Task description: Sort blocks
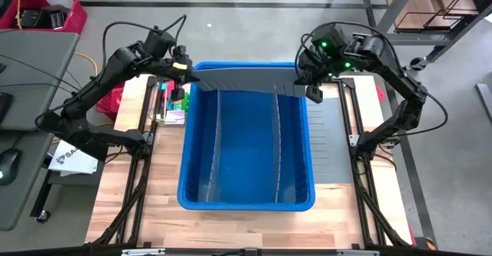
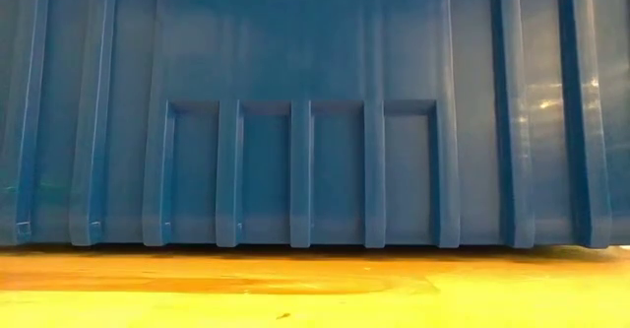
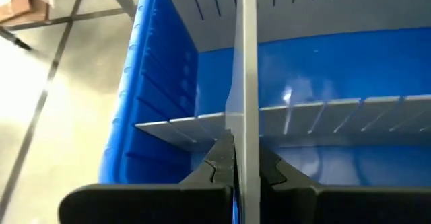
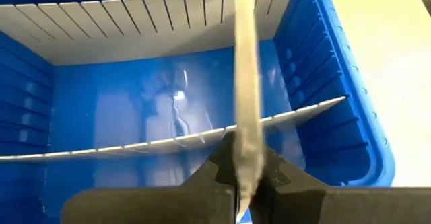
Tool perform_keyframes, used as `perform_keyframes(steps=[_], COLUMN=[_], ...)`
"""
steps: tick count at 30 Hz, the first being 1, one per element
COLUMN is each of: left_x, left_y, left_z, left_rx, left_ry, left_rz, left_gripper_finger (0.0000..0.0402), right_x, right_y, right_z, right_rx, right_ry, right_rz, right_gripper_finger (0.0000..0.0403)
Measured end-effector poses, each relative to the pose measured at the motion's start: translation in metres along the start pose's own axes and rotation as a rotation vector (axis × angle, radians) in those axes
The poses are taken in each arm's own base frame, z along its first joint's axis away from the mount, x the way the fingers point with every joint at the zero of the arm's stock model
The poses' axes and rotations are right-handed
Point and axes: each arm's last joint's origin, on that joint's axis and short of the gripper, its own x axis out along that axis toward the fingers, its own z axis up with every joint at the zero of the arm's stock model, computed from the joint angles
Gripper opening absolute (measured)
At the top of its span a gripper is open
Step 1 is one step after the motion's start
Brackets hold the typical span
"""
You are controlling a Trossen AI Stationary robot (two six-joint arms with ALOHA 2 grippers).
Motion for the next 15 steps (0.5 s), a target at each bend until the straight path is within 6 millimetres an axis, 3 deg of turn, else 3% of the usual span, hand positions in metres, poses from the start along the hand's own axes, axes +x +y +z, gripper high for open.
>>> perform_keyframes(steps=[15], left_x=[-0.005], left_y=[0.006], left_z=[-0.010], left_rx=[-0.007], left_ry=[0.051], left_rz=[0.017], left_gripper_finger=[0.0000], right_x=[0.000], right_y=[-0.001], right_z=[0.010], right_rx=[0.008], right_ry=[-0.099], right_rz=[-0.020], right_gripper_finger=[0.0000])
